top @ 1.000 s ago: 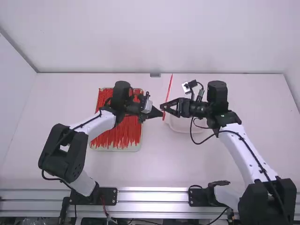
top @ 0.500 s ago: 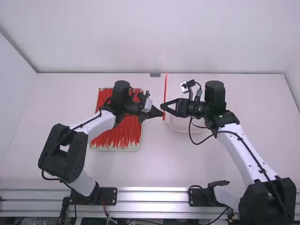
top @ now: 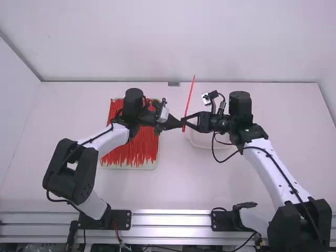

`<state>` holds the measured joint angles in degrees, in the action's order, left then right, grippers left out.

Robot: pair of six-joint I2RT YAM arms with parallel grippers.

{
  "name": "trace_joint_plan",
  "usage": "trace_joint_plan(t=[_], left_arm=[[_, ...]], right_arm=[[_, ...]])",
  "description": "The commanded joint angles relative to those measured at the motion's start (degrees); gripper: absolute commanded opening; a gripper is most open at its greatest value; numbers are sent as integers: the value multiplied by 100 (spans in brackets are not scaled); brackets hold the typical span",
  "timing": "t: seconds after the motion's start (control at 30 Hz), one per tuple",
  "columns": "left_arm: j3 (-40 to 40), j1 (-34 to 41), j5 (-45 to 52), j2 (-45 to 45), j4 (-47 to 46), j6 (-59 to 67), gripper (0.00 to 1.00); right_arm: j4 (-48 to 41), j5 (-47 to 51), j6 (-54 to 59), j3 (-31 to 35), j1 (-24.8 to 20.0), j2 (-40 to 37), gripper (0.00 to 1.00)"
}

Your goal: Fasten the cable tie

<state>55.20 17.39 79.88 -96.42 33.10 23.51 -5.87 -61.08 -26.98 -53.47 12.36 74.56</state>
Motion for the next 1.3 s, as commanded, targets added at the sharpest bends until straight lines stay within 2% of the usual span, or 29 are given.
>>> trace_joint_plan(t=[0.0, 0.37, 0.43, 0.47, 0.5, 0.53, 0.7, 0.77, 0.9, 0.97, 1.07, 1.27], left_arm=[[-20, -35, 20, -22, 11, -173, 2], [-20, -76, -50, -22, -20, -275, 2], [-20, -92, -223, -22, -76, -352, 7], [-20, -96, -391, -22, -109, -490, 23], [-20, -96, -529, -22, -120, -627, 47], [-20, -87, -636, -22, -118, -754, 98], [-20, -140, -1519, -22, -138, -1910, 99], [-20, -251, -1753, -22, -302, -2144, 99], [-20, -470, -1759, -22, -671, -2118, 99], [-20, -695, -1792, -22, -1075, -2116, 99], [-20, -922, -1786, -22, -1519, -1954, 99], [-20, -1244, -1803, -22, -2653, -977, 99]], right_arm=[[0, -149, 96, -11, 13, -72, 1], [-15, -144, 286, -11, 7, -72, 0], [-39, -111, 330, -11, 7, -72, 0], [-83, -15, 337, -11, 0, -72, 0], [-94, 26, 400, -11, 2, -72, 0], [-109, 68, 435, -11, 4, -72, 0], [-271, 459, 634, -11, -33, -72, 0], [-483, 901, 704, -11, -122, -72, 0], [-866, 1753, 901, -11, -160, -72, 0], [-1207, 2712, 925, -9, -136, -72, 0], [-1412, 3580, 920, 24, -33, -72, 0], [-1027, 5211, 619, 487, 240, -72, 0]])
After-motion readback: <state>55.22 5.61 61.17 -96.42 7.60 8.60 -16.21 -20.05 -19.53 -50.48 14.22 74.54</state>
